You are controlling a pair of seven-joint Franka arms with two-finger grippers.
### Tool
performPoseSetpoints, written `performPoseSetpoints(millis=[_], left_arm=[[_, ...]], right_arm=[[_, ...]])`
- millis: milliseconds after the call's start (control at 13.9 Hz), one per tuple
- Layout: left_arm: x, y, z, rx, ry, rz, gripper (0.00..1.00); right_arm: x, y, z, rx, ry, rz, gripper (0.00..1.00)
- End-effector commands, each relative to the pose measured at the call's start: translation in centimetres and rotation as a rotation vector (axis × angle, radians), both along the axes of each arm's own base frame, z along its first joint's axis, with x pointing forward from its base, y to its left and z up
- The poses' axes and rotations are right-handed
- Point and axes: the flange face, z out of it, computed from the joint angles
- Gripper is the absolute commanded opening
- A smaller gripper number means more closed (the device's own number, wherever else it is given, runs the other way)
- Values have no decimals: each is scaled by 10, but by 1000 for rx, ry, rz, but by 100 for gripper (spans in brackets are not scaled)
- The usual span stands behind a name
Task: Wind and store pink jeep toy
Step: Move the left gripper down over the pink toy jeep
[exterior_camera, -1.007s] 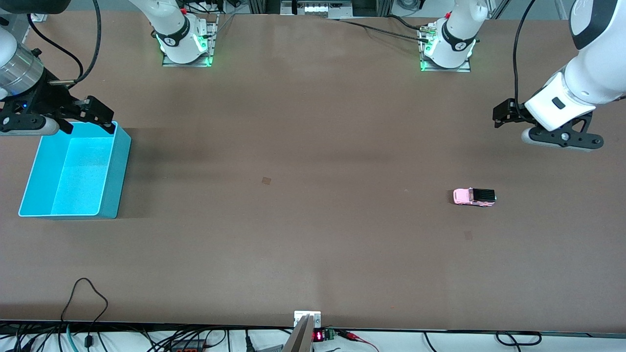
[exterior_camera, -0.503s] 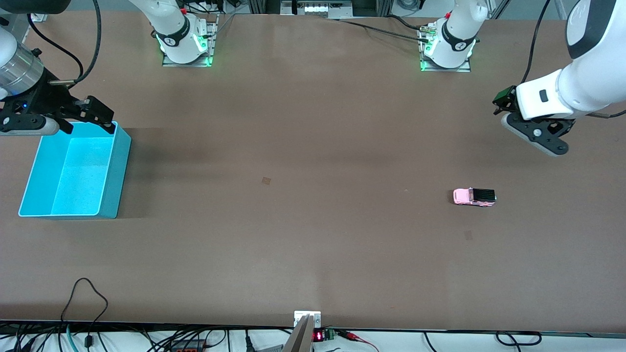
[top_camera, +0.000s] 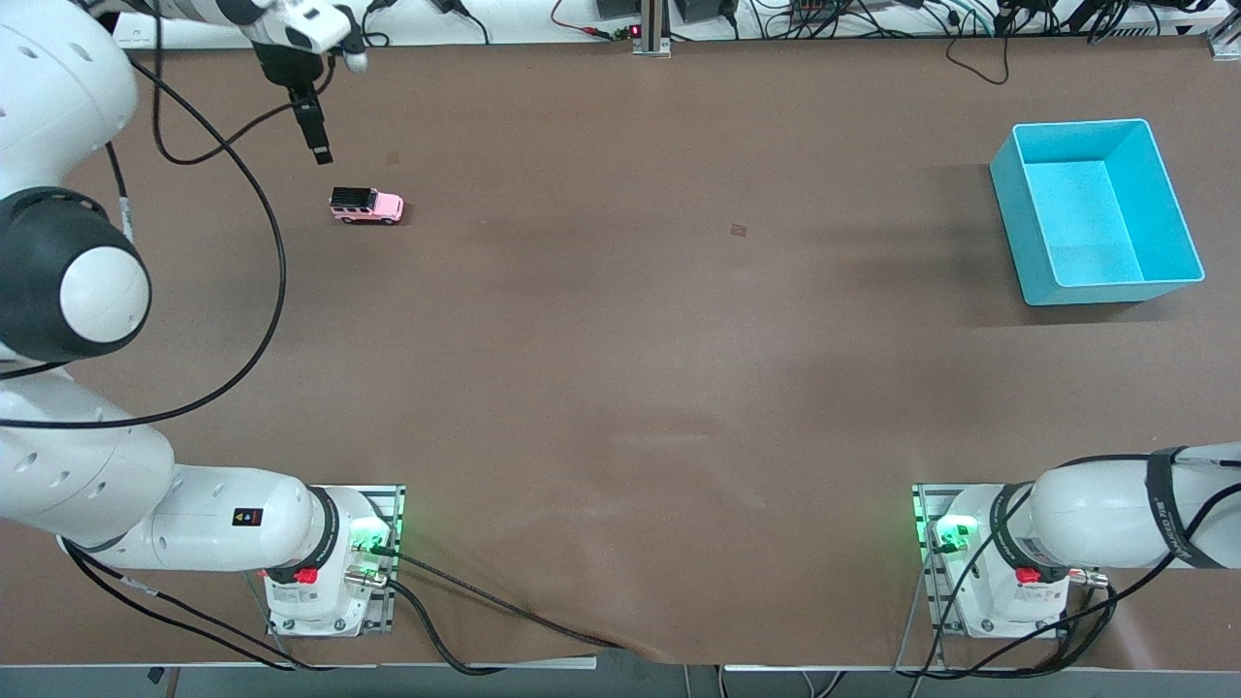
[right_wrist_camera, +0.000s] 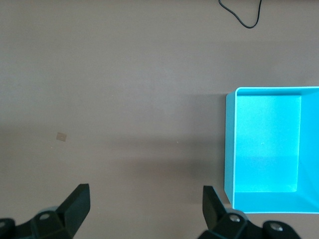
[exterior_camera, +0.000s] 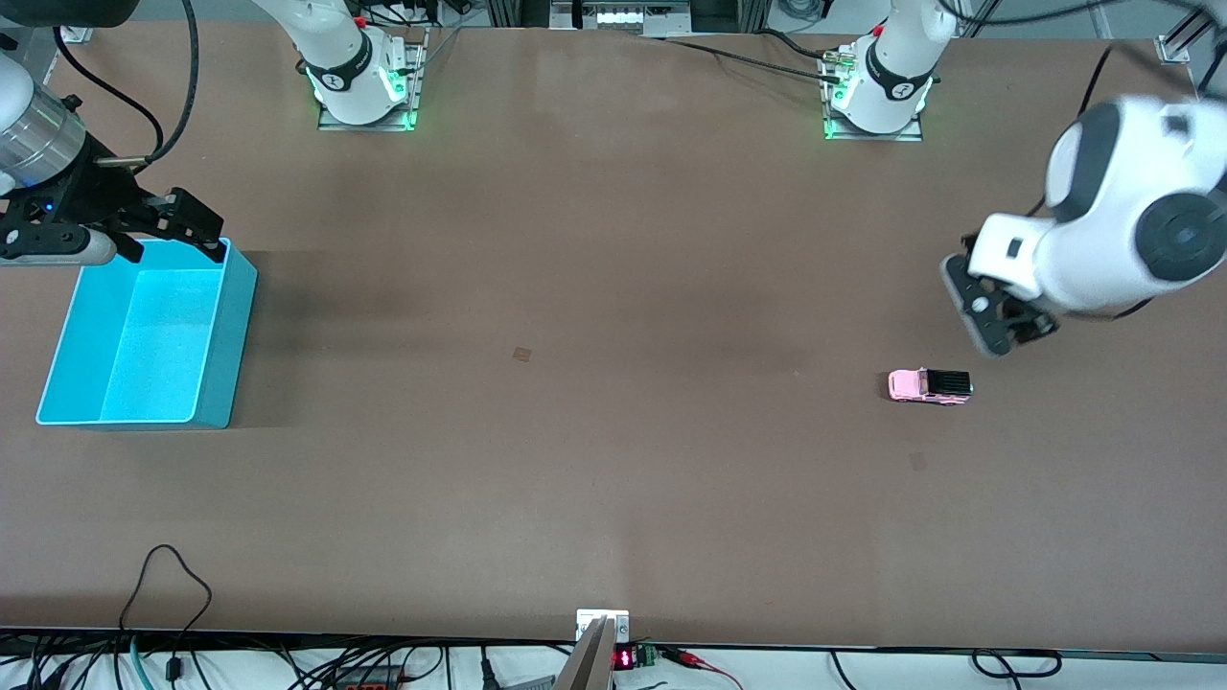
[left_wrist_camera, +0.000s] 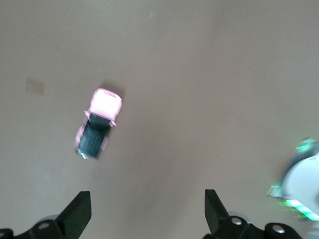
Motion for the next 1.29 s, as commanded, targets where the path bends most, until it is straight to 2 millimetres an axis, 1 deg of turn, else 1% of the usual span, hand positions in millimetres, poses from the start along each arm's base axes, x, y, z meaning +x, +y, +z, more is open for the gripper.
performPoseSetpoints(millis=[0, 72, 144, 216, 360, 432, 503, 575, 719, 791, 935, 1007, 1079, 1151, 1223], left_arm=[[8, 13, -45, -37, -56, -188, 100], [12, 19, -67, -36, -72, -234, 100], [15, 29, -83, -28, -93, -267, 100], [14, 35, -99, -35, -118, -301, 100], [11, 38, -129, -53, -168, -360, 100], [10, 43, -143, -58, -183, -359, 100], [11, 52, -154, -64, -206, -367, 100], [10, 55, -166, -71, -214, -385, 100], [10, 55, -183, -78, -219, -390, 100], [10, 54, -188, -80, -224, -391, 100], [1, 52, -198, -86, -240, -398, 99], [-4, 52, -203, -88, -248, -401, 93], [-7, 52, -207, -90, -262, -402, 79], [-7, 60, -208, -88, -273, -392, 63], [-7, 60, -207, -87, -274, -392, 49]], right_arm=[[0, 2, 5, -2, -7, -2, 100], [0, 2, 5, -2, -7, -2, 100], [0, 2, 5, -2, -7, -2, 100], [0, 2, 5, -2, -7, -2, 100], [0, 2, 5, -2, -7, -2, 100], [0, 2, 5, -2, -7, -2, 100], [0, 2, 5, -1, -9, -2, 100], [0, 2, 5, -1, -9, -2, 100], [0, 2, 5, -1, -9, -2, 100], [0, 2, 5, -1, -9, -2, 100], [0, 3, 5, -1, -9, 0, 100], [0, 3, 5, -1, -9, 0, 100], [0, 2, 5, -1, -9, -2, 100], [-1, 2, 6, -1, -10, -2, 100], [-1, 3, 6, -1, -10, 0, 100]])
